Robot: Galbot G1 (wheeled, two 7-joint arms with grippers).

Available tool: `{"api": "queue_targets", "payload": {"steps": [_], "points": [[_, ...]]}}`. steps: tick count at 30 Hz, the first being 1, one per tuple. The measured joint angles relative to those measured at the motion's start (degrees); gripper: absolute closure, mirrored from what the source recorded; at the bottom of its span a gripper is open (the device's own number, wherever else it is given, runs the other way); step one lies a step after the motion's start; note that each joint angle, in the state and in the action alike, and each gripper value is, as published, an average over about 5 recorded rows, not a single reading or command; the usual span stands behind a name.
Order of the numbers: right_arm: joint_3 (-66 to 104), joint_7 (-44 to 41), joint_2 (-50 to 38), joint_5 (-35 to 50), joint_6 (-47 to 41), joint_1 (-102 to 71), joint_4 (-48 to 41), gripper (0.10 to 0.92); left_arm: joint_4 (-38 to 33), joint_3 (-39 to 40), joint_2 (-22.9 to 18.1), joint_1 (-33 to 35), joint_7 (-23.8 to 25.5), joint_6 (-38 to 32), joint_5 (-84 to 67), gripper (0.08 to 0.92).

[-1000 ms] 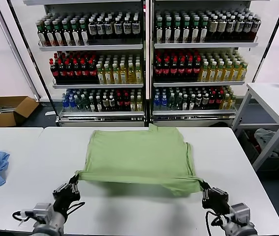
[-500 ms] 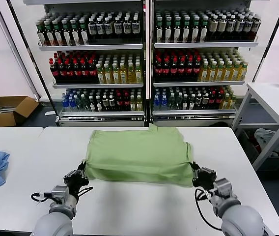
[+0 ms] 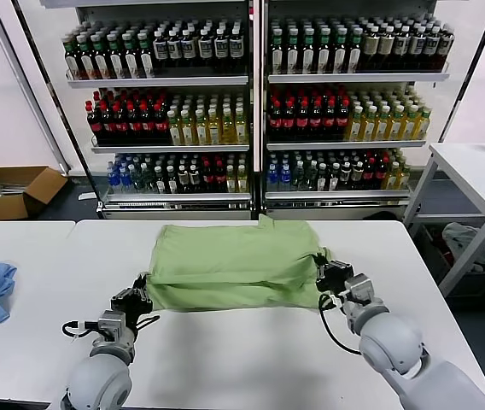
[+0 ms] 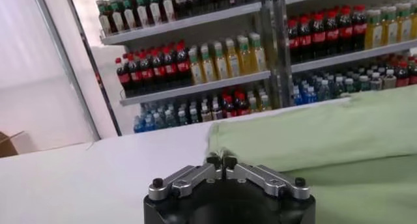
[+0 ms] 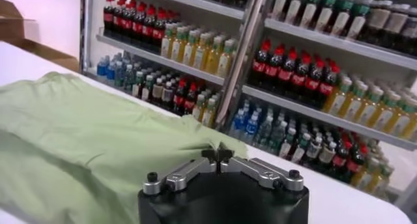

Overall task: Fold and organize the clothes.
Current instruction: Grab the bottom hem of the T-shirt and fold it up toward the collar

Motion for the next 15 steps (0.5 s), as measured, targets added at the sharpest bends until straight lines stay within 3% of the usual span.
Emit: {"api": "queue_targets", "payload": {"steps": [5, 15], "points": [[-0.5, 0.0, 0.6, 0.1, 0.2, 0.6, -2.4, 0.86, 1.6, 0.9, -0.2, -1.3, 0.7, -0.1, 0.5, 0.888], [-0.8, 1.6, 2.0, 0.7, -0.3, 2.4, -6.1, 0.588, 4.7, 2.4, -0.2, -3.9, 1.1, -0.3, 1.4, 0.651]]}}
